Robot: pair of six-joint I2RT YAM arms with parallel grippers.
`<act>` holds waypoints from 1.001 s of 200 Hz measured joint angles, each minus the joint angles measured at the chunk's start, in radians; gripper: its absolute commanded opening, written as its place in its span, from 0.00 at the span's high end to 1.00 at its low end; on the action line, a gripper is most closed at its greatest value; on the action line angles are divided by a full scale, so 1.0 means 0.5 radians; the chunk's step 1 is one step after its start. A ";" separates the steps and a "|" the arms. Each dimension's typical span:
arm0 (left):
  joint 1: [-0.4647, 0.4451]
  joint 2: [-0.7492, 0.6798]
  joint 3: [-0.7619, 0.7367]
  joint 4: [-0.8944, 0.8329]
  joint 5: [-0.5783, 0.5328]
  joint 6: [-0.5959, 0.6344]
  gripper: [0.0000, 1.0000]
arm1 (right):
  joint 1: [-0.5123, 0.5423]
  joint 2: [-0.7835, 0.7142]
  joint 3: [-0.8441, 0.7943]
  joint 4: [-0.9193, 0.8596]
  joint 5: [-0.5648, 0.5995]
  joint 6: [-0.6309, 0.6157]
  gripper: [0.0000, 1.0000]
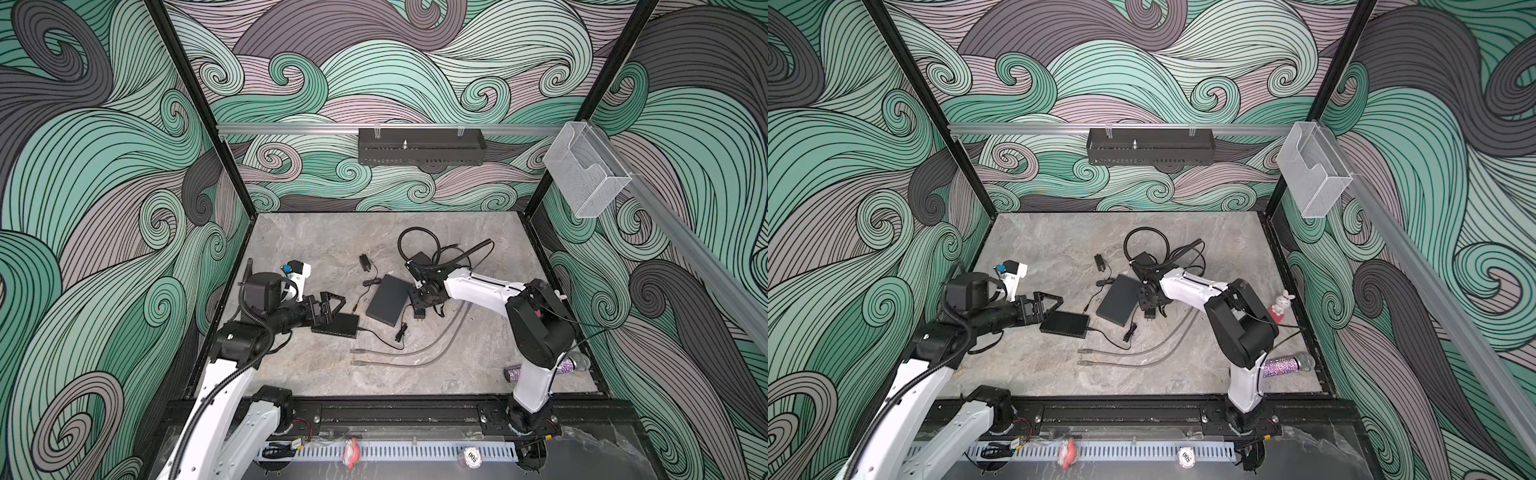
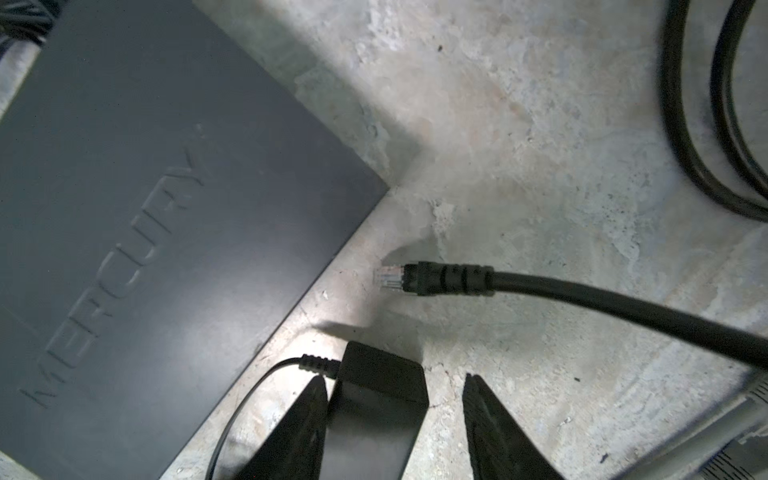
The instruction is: Insert the plug into the switch port
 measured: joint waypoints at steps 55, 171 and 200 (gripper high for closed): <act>-0.008 -0.314 -0.011 -0.083 -0.117 0.002 0.01 | 0.032 0.000 -0.004 0.005 0.012 0.073 0.51; -0.008 -0.362 -0.040 -0.105 -0.182 0.006 0.02 | 0.127 -0.025 -0.166 0.045 0.091 0.233 0.62; -0.008 -0.362 -0.040 -0.106 -0.188 0.006 0.01 | 0.150 -0.111 -0.202 0.048 0.130 0.254 0.68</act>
